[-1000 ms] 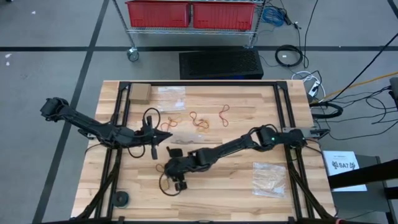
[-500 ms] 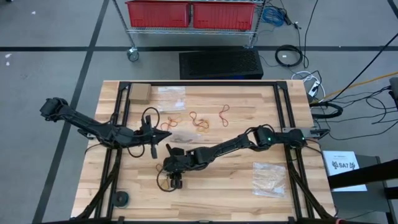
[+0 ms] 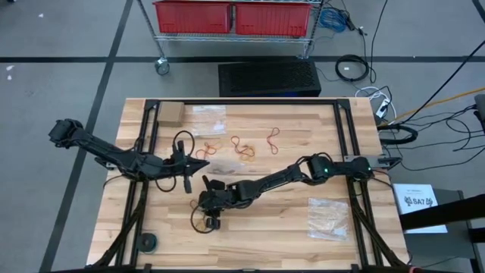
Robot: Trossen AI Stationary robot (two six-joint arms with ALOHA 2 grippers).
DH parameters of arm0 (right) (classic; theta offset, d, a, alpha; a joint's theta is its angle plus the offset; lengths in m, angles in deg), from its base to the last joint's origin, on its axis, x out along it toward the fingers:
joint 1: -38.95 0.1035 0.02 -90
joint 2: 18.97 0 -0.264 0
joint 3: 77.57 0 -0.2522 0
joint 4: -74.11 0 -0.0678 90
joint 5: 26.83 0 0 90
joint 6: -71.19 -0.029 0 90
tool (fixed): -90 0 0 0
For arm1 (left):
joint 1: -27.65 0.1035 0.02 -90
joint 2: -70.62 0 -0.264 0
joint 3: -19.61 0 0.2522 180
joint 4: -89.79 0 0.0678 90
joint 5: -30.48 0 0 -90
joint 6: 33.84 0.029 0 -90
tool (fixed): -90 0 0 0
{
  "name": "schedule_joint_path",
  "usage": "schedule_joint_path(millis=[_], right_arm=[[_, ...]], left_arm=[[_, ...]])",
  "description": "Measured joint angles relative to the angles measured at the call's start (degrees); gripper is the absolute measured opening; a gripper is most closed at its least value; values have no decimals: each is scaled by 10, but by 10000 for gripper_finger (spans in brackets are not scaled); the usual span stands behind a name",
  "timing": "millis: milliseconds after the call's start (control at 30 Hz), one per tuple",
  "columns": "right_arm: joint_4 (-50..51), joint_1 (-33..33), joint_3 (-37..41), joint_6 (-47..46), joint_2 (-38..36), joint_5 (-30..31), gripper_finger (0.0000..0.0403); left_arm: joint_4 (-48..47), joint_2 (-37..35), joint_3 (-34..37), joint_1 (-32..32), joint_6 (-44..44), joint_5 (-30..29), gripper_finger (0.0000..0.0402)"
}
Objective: Sort rubber bands
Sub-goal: Put the purple rubber band into the top right transparent zip lock bag
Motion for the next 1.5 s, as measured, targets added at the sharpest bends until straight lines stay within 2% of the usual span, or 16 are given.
schedule_joint_path(millis=[133,233,500,800,1100,1500], right_arm=[[-6,0,0,-1,0,3,112],[-3,-2,0,-4,2,3,109],[-13,-3,-2,-17,18,3,72],[10,-3,-1,-10,7,13,4],[65,-3,1,21,-40,46,1],[134,10,1,64,-132,49,0]], left_arm=[[0,0,0,0,0,0,0],[0,0,0,0,0,0,0],[0,0,0,0,0,0,0],[-1,0,0,-3,0,0,0],[-1,0,0,-3,-1,0,0],[0,0,0,-7,-2,1,0]])
